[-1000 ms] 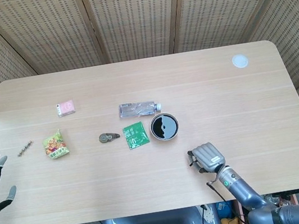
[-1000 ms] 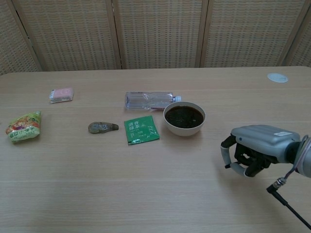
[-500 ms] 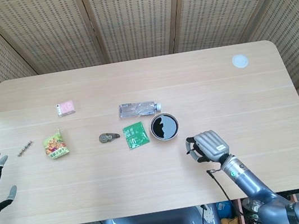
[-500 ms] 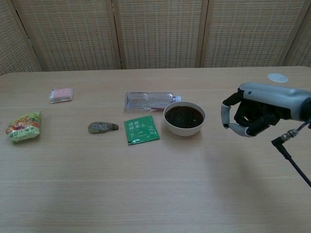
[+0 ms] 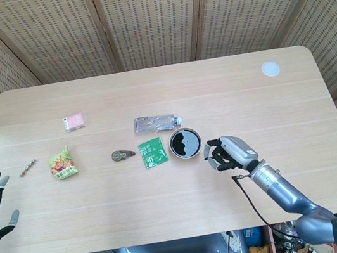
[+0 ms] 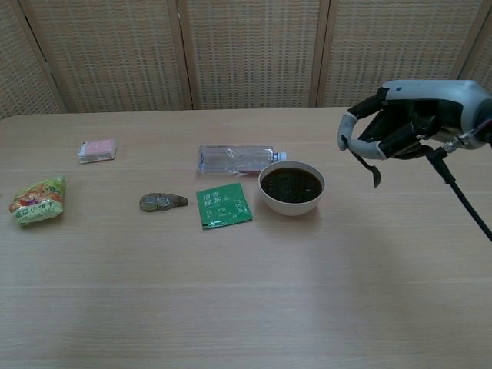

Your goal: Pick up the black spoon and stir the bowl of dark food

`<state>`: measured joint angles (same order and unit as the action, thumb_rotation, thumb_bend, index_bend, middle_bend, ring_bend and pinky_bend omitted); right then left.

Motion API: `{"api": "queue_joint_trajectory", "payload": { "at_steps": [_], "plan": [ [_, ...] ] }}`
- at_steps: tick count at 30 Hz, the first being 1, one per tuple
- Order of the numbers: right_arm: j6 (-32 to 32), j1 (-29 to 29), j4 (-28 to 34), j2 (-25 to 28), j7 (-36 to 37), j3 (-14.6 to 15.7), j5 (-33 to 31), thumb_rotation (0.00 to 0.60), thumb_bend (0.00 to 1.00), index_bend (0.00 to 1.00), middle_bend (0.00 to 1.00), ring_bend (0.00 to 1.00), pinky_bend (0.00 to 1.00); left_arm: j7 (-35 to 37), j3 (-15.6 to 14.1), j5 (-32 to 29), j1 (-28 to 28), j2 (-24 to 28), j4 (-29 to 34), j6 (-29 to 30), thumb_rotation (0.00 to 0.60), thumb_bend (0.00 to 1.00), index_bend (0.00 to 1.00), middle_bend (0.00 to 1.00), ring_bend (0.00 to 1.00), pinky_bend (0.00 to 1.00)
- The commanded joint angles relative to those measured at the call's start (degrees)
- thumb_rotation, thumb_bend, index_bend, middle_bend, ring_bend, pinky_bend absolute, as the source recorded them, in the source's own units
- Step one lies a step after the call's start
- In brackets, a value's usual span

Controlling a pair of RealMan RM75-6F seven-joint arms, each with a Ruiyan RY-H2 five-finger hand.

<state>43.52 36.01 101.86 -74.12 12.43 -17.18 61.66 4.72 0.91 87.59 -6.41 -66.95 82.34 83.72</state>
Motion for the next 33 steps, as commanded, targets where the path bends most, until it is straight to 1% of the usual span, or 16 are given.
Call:
{"api": "queue_joint_trajectory", "payload": {
  "at_steps": [1, 8, 11, 17, 22, 25, 33],
  "plan": [
    [-4.3, 1.5, -0.9, 0.9, 6.4, -2.9, -1.4, 0.600, 0.72, 0.67, 0.95, 0.97, 1.00, -0.2, 0.0, 0.0, 0.0, 0.0, 0.1, -0.1, 0.600, 0.39, 0.00, 0.00, 0.00, 0.00],
    [-8.3, 4.0, -4.9, -1.2, 13.2, -5.5, -3.1, 0.600, 0.74, 0.67, 0.95, 0.97, 1.00, -0.8, -0.1, 0.1, -0.2, 0.2, 0.7, -0.3, 0.600, 0.39, 0.00, 0.00, 0.00, 0.00],
    [-9.2, 5.4, -7.8, -3.3, 15.9, -6.9, -4.5, 0.600, 0.74, 0.67, 0.95, 0.97, 1.00, -1.1, -0.2, 0.0, -0.2, 0.2, 0.8, -0.7, 0.600, 0.39, 0.00, 0.00, 0.00, 0.00],
    [-11.3, 7.9, -12.9, -7.0, 19.2, -8.4, -6.8, 0.600, 0.74, 0.68, 0.95, 0.97, 1.00, -1.4, -0.2, -0.6, -0.4, 0.2, 0.9, -1.3, 0.600, 0.39, 0.00, 0.00, 0.00, 0.00],
    [-11.6, 10.4, -18.4, -11.1, 19.4, -8.4, -8.7, 0.600, 0.74, 0.68, 0.95, 0.97, 1.00, -1.6, -0.2, -1.0, -0.4, 0.1, 0.8, -1.7, 0.600, 0.39, 0.00, 0.00, 0.00, 0.00],
    [-12.1, 12.9, -23.3, -14.7, 18.4, -8.1, -11.0, 0.600, 0.74, 0.68, 0.95, 0.97, 1.00, -1.7, -0.2, -1.2, -0.4, 0.1, 0.7, -2.1, 0.600, 0.39, 0.00, 0.00, 0.00, 0.00],
    [-12.6, 16.3, -29.8, -19.8, 16.0, -7.6, -14.4, 0.600, 0.74, 0.68, 0.95, 0.97, 1.00, -1.8, -0.3, -1.6, -0.2, 0.0, 0.5, -2.3, 0.600, 0.39, 0.00, 0.00, 0.00, 0.00]
  ]
}}
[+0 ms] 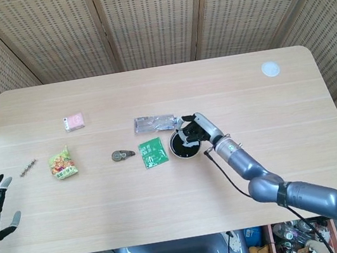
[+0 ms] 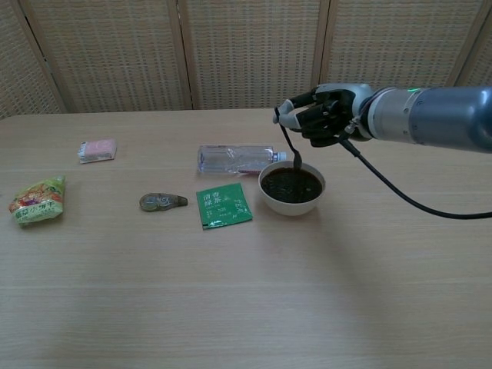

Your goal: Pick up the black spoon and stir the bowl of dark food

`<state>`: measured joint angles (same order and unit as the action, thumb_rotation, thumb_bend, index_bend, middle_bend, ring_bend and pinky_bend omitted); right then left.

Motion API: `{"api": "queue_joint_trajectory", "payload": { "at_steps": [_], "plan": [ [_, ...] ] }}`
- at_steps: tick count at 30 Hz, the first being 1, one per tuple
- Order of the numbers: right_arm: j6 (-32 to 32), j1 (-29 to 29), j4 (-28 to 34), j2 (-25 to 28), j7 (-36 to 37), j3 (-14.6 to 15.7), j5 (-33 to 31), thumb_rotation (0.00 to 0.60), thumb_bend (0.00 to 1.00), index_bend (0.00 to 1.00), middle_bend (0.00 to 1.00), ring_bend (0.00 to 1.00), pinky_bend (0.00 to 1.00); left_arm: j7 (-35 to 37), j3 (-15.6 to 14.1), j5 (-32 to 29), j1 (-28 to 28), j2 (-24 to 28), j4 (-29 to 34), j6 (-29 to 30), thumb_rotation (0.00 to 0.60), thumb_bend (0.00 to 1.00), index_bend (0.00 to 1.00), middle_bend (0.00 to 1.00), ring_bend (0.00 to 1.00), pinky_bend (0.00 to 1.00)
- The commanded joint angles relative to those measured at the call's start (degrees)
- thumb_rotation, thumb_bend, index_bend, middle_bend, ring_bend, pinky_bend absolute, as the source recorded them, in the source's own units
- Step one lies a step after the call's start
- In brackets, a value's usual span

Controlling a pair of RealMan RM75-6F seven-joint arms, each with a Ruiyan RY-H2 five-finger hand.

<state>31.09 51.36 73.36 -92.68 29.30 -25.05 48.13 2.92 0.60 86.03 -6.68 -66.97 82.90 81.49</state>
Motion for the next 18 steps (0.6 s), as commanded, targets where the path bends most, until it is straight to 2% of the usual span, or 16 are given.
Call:
{"api": "queue_joint_trajectory", "payload": {
  "at_steps": [1, 18],
  "plan": [
    [-0.4, 1.4, -2.1, -1.9, -1.3, 0.5, -1.1, 0.600, 0.74, 0.68, 0.95, 0.97, 1.00, 0.0, -0.1, -0.1, 0.1, 0.0, -0.1, -0.1, 0.600, 0.39, 0.00, 0.00, 0.00, 0.00],
    [-0.4, 4.7, -10.4, -8.2, -7.3, 2.1, -3.3, 0.600, 0.74, 0.69, 0.95, 0.97, 1.00, 0.8, -0.3, -0.4, 0.7, -0.1, -0.8, 0.2, 0.600, 0.39, 0.00, 0.00, 0.00, 0.00]
  ]
}}
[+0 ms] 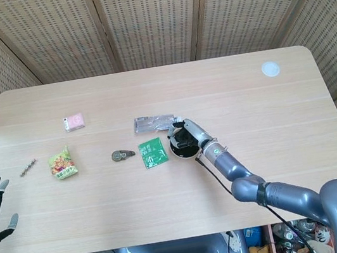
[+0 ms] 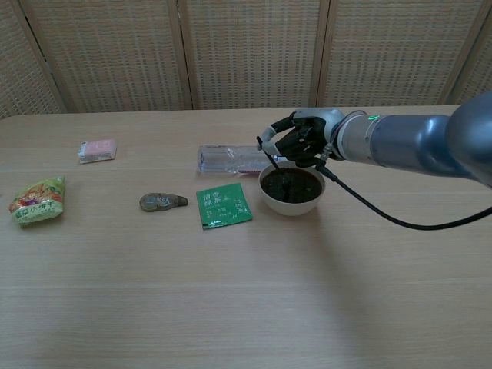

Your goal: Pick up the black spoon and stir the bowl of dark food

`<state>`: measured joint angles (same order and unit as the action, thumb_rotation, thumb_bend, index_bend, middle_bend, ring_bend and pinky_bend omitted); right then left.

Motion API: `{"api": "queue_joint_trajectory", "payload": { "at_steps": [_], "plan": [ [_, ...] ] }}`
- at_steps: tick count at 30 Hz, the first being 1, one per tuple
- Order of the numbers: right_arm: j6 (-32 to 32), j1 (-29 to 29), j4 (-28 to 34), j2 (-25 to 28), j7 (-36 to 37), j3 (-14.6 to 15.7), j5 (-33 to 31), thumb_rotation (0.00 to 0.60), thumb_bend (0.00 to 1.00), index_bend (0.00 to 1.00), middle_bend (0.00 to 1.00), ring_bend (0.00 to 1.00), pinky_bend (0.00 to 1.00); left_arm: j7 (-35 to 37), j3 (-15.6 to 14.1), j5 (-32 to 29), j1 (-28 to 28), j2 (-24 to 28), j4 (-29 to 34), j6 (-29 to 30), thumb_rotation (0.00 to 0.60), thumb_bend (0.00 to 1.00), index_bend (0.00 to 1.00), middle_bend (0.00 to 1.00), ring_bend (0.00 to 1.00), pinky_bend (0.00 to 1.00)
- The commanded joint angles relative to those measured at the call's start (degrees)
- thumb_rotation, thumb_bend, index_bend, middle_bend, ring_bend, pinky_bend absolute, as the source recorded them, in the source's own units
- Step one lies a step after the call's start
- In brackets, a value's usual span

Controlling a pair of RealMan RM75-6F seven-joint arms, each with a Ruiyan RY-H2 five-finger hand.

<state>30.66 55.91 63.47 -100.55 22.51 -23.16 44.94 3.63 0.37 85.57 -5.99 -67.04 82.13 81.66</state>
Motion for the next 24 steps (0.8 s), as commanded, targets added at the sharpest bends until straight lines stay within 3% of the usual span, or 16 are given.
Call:
{"api": "queue_joint_trajectory", "payload": {
  "at_steps": [1, 24],
  "plan": [
    [0.0, 0.2, -0.8, -0.4, -0.8, 0.2, -0.1, 0.600, 0.74, 0.69, 0.95, 0.97, 1.00, 0.1, 0.0, 0.1, 0.0, 0.0, 0.0, 0.1, 0.600, 0.39, 0.00, 0.00, 0.00, 0.00],
    [-1.3, -0.1, 0.3, 0.1, -5.3, 1.8, -0.3, 0.600, 0.75, 0.71, 0.96, 0.97, 1.00, 0.1, 0.1, 0.3, -0.1, -0.3, -0.1, 0.0, 0.600, 0.39, 0.00, 0.00, 0.00, 0.00]
  ]
}}
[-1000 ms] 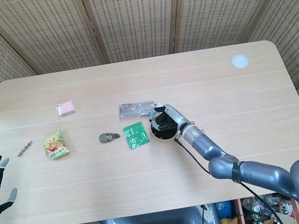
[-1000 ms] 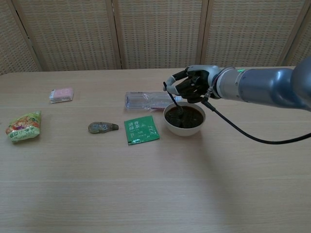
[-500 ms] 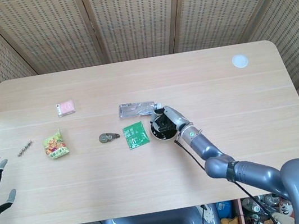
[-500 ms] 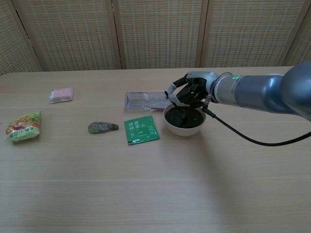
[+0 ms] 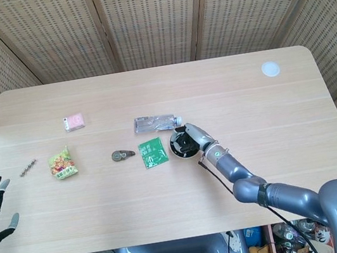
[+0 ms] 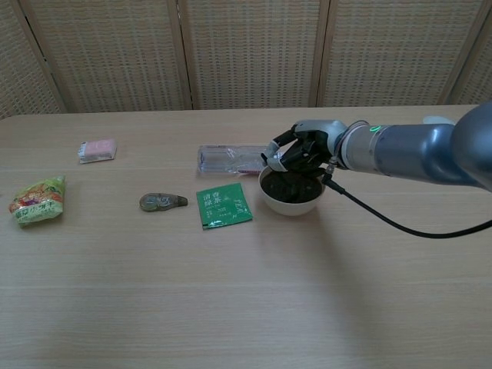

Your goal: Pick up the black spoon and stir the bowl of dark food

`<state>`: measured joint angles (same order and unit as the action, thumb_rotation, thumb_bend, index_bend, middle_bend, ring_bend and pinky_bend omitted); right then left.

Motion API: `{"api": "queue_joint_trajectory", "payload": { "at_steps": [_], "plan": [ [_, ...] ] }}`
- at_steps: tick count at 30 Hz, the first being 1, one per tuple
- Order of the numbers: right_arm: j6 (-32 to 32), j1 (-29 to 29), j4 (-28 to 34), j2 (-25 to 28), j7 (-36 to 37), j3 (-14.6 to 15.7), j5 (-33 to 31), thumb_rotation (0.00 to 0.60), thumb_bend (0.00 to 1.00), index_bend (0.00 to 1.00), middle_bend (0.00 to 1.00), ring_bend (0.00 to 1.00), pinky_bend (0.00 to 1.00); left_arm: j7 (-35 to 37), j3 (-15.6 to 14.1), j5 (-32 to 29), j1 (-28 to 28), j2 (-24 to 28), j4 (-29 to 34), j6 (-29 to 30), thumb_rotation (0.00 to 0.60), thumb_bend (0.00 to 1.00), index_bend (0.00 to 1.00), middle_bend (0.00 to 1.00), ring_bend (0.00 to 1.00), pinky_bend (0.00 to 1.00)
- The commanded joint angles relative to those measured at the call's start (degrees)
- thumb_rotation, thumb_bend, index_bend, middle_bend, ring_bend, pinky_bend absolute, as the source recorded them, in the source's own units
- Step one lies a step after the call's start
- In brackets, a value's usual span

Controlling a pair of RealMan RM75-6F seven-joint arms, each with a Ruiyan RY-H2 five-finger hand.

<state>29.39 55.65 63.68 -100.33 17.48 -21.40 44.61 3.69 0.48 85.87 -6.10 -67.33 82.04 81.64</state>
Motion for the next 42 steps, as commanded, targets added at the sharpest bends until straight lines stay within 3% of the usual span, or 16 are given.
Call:
{"api": "queue_joint_trajectory", "payload": {
  "at_steps": [1, 18, 31, 42],
  "plan": [
    [-0.2, 0.2, 0.1, -0.2, -0.4, 0.1, -0.1, 0.600, 0.75, 0.71, 0.96, 0.97, 1.00, 0.1, 0.0, -0.1, 0.1, 0.0, -0.1, 0.0, 0.600, 0.39, 0.00, 0.00, 0.00, 0.00],
    [-1.0, 2.7, -6.0, -2.3, -4.6, 0.2, -2.7, 0.600, 0.76, 0.71, 0.96, 0.97, 1.00, 0.9, -0.1, -0.6, 0.3, -0.4, -1.2, -0.4, 0.600, 0.39, 0.00, 0.00, 0.00, 0.00],
    [-1.8, 1.5, -2.5, 0.4, -6.5, 1.6, -3.9, 0.600, 0.76, 0.71, 0.96, 0.97, 1.00, 0.5, 0.0, -0.1, 0.0, -0.4, -0.8, -0.3, 0.600, 0.39, 0.00, 0.00, 0.00, 0.00],
    [-1.7, 2.2, -1.6, -0.5, -6.9, 1.4, -3.6, 0.600, 0.76, 0.71, 0.96, 0.97, 1.00, 0.6, -0.1, -0.3, 0.4, -0.2, -0.8, -0.1, 0.600, 0.39, 0.00, 0.00, 0.00, 0.00]
  ]
}}
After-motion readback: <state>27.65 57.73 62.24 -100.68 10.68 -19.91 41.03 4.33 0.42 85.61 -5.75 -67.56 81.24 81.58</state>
